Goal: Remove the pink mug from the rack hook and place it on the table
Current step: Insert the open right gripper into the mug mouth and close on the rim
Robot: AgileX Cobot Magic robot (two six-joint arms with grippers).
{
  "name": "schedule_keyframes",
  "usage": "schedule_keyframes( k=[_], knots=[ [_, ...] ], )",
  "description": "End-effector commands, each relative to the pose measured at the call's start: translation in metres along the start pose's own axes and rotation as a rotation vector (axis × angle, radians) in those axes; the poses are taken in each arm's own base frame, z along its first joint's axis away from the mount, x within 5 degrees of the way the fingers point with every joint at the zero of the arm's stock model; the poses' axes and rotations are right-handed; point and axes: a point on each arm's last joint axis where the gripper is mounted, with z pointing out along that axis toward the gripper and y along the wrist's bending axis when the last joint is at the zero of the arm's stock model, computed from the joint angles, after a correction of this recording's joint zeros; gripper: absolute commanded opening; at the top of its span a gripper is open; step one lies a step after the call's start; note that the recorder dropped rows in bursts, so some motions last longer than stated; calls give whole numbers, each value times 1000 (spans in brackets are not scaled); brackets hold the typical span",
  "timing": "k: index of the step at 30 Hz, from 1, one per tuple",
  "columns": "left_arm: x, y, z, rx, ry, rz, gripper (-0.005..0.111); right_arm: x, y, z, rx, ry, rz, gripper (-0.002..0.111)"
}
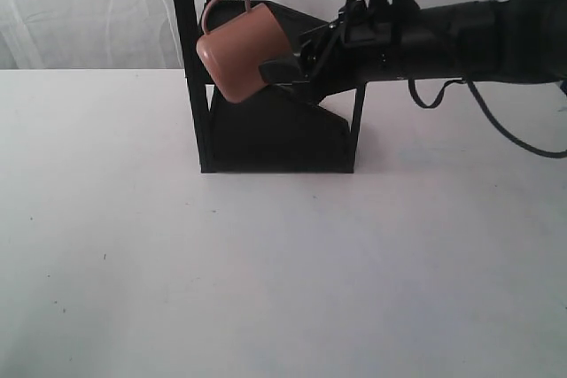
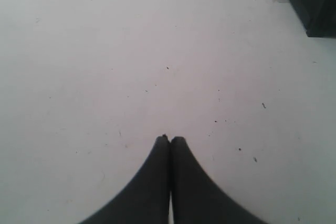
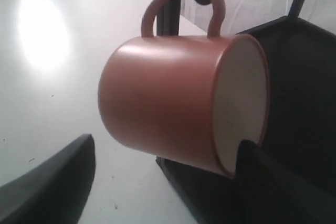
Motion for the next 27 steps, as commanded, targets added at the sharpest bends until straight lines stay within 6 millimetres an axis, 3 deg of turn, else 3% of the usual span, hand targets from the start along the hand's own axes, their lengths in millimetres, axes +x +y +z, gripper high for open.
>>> schedule_keyframes(
  k=[1, 12, 17, 27],
  knots=[
    [1, 0, 0, 3, -3, -3, 0, 5, -2, 7, -15, -10, 9, 69],
    [1, 0, 0, 3, -3, -3, 0, 3, 9, 10, -163, -53, 18, 69],
    [1, 0, 0, 3, -3, -3, 0, 4, 6, 10, -129, -42, 18, 69],
    [1, 0, 0, 3, -3, -3, 0, 4, 8, 10, -157, -46, 22, 55]
  ],
)
